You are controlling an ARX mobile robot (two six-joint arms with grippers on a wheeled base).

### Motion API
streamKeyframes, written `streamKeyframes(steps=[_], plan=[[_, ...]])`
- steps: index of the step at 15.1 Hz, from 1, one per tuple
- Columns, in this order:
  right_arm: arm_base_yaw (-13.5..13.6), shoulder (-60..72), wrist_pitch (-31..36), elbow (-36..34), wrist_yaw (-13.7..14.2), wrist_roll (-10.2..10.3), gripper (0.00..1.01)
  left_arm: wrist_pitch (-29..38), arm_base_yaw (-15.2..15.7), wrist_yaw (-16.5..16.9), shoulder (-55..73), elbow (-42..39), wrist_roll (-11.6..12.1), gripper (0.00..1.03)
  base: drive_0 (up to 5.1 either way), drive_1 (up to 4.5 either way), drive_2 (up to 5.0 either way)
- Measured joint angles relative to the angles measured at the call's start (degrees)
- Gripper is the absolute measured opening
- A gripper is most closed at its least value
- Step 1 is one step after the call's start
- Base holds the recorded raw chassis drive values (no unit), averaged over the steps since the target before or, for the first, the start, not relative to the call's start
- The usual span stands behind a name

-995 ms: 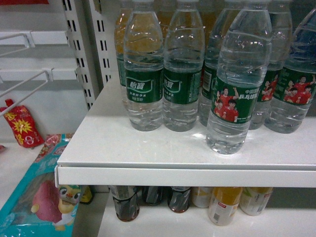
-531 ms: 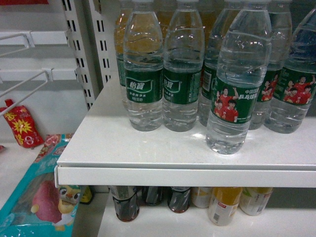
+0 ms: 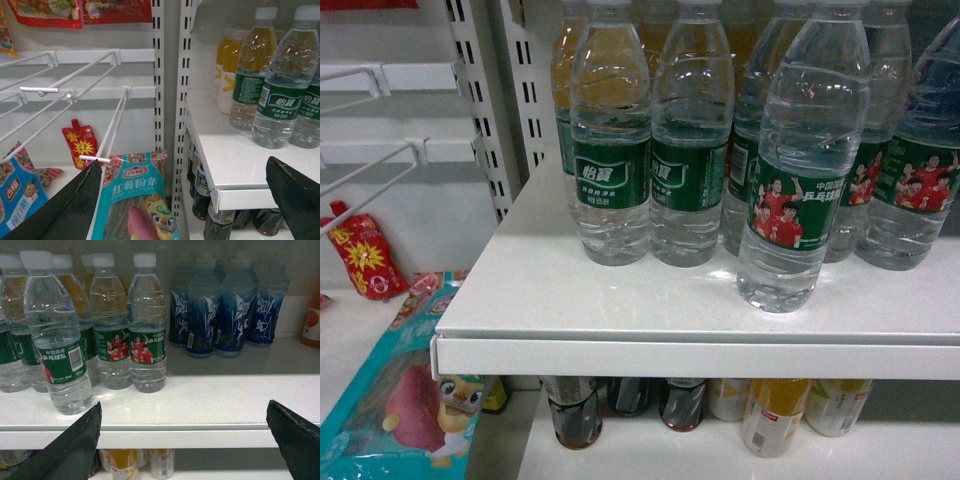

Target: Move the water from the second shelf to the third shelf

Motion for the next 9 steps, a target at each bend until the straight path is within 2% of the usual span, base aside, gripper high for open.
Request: streamKeyframes(steps=[9], plan=[[0.0,0.0,0.02,0.0,-0.02,0.0,0.98,0.02,0.0,0.04,0.0,0.0,0.0,0.98,0.0,0.0,0.0]])
